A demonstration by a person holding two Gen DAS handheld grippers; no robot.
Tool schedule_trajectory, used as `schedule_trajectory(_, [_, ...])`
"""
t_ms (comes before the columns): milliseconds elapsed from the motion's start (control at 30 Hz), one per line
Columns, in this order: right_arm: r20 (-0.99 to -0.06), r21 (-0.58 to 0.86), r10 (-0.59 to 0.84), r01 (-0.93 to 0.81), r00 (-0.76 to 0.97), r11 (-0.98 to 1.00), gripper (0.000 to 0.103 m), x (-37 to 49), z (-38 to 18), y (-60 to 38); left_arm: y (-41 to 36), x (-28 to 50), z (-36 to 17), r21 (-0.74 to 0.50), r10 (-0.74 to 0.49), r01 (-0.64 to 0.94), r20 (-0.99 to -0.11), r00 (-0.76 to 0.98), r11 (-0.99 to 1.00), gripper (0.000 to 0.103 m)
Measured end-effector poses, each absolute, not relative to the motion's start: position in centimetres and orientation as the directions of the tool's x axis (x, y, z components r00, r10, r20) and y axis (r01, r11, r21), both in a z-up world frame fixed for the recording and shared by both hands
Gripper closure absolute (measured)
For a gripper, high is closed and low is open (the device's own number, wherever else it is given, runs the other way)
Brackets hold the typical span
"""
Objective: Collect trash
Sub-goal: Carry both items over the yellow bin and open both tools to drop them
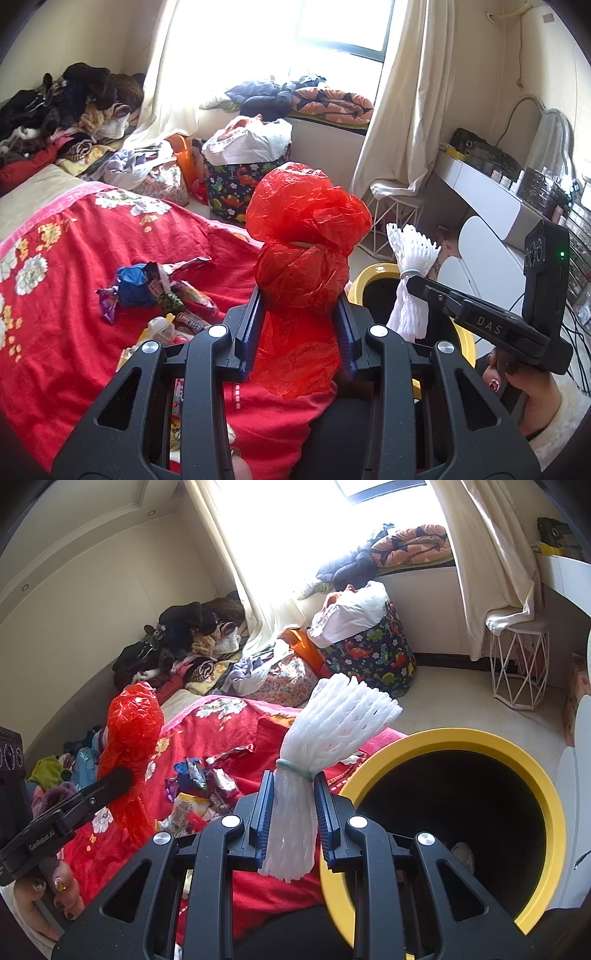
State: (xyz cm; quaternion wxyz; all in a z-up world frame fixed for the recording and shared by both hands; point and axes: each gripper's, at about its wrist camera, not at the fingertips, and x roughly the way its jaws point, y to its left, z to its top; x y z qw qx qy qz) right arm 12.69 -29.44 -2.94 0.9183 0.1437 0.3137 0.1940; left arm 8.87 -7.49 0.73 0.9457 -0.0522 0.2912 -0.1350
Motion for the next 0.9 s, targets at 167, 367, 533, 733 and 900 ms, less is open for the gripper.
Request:
schedule_trajectory(167, [-0.525,0.390,0.426,-0.237,0.737,0.890,0.081,12.6,-3.1,-30.8,-8.5,9.2,0.7,-0.178,-0.304,0.247,-0.537,0.787,0.953,0.075])
schedule_trajectory(367, [-0.536,0.388,0.398,-0.202,0.744,0.899,0.081,12.2,-3.4,-31.9,-9.8,9.7,0.5,-0.177,-0.322,0.268,-0.541,0.777,0.947,0.075])
schedule_trajectory(533, [-0.548,0.386,0.374,-0.171,0.748,0.907,0.081,11.8,-3.7,-33.1,-10.8,10.1,0.4,-0.177,-0.335,0.285,-0.544,0.769,0.942,0.075])
schedule_trajectory(733, [-0.566,0.376,0.340,-0.132,0.751,0.917,0.081,11.6,-4.1,-34.5,-12.2,10.6,0.1,-0.178,-0.355,0.309,-0.552,0.755,0.934,0.075])
schedule_trajectory(900, [-0.579,0.370,0.322,-0.111,0.749,0.922,0.081,11.6,-4.3,-35.3,-13.3,11.0,-0.3,-0.180,-0.370,0.327,-0.561,0.741,0.928,0.075])
